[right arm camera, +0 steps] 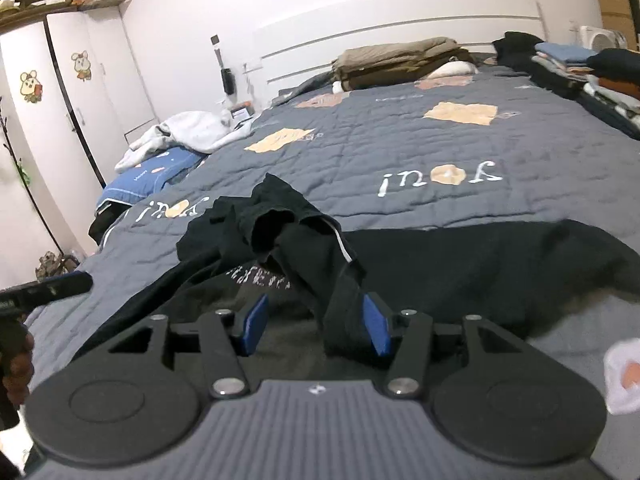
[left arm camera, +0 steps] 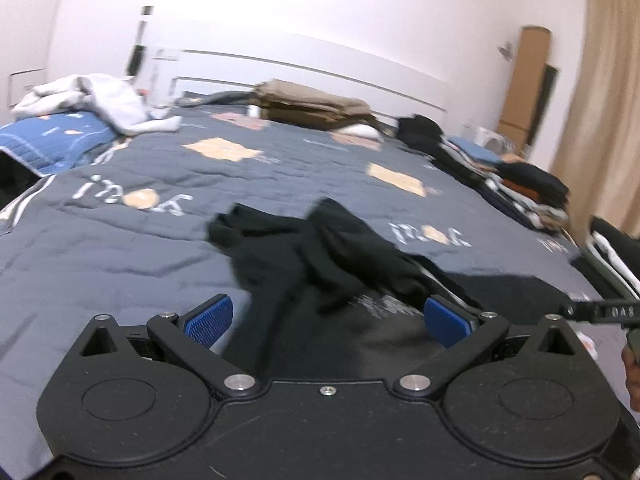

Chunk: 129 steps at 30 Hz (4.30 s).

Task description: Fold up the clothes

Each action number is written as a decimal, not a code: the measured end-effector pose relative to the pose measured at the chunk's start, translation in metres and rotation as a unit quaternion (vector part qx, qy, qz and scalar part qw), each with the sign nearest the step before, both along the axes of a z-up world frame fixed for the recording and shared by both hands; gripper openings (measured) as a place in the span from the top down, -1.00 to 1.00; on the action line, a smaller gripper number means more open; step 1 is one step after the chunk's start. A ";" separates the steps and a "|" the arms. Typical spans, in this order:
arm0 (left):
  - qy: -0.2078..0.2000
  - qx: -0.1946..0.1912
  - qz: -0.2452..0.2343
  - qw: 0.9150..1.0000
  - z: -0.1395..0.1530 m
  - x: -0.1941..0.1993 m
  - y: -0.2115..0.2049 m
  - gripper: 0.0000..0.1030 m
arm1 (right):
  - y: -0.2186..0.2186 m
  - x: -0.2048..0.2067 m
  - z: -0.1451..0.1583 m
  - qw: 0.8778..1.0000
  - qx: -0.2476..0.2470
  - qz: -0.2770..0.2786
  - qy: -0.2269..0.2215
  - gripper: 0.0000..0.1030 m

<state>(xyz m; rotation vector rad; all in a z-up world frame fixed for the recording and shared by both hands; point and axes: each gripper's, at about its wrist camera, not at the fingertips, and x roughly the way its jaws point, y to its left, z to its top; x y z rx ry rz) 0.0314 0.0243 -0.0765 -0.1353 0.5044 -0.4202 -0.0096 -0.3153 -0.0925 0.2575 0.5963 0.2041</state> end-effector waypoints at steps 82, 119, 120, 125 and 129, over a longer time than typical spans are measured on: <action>0.009 -0.097 0.095 0.991 -0.005 0.122 0.125 0.86 | -0.019 0.019 -0.026 0.986 0.169 0.008 0.012 -0.06; -0.071 0.322 -0.274 0.903 -0.023 0.080 -0.107 -0.43 | 0.008 0.012 -0.046 0.972 -0.181 0.147 -0.014 -0.28; -0.068 0.327 -0.281 0.900 -0.027 0.081 -0.109 -0.43 | 0.007 0.013 -0.047 0.970 -0.194 0.148 -0.011 -0.28; -0.061 0.349 -0.298 0.886 -0.042 0.091 -0.113 -0.43 | 0.000 0.019 -0.048 0.971 -0.196 0.133 -0.015 -0.27; -0.044 0.324 -0.309 0.893 -0.044 0.102 -0.108 -0.03 | -0.009 0.025 -0.043 0.978 -0.176 0.111 -0.027 0.20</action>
